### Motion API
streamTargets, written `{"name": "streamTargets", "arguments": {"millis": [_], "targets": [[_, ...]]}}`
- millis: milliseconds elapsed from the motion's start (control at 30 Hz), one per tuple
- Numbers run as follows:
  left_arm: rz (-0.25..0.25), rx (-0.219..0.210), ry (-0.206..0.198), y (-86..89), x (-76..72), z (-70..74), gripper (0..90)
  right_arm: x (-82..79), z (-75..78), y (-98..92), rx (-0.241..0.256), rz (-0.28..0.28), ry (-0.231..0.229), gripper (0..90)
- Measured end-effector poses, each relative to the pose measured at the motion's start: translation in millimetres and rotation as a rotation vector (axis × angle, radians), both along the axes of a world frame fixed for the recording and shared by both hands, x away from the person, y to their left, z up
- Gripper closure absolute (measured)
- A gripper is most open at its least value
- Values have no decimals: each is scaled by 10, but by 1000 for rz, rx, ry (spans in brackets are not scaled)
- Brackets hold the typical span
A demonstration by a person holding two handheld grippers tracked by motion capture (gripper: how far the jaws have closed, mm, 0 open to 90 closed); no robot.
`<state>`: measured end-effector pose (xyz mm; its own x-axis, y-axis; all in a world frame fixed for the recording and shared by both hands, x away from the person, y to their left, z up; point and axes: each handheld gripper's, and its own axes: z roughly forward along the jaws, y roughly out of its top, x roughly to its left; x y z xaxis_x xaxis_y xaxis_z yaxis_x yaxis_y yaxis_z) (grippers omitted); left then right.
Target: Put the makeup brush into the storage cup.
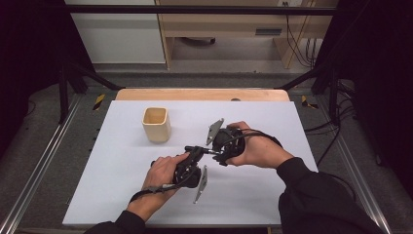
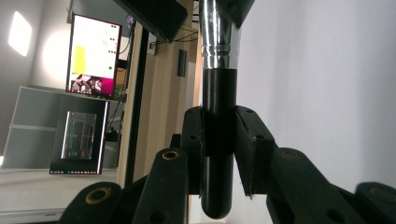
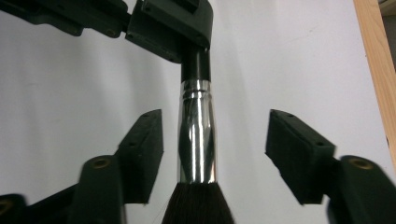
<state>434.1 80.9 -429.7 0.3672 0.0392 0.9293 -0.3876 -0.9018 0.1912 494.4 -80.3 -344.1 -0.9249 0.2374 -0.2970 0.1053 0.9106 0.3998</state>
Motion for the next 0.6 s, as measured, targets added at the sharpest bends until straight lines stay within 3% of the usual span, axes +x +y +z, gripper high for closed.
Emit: {"name": "streamTargets", "arguments": {"millis": [333, 600], "targets": [[22, -9, 12, 49, 27, -10, 742, -16, -38, -156, 26, -44, -14, 146], [57, -19, 29, 156, 70, -47, 742, -82, -68, -394, 106, -76, -43, 96]]}}
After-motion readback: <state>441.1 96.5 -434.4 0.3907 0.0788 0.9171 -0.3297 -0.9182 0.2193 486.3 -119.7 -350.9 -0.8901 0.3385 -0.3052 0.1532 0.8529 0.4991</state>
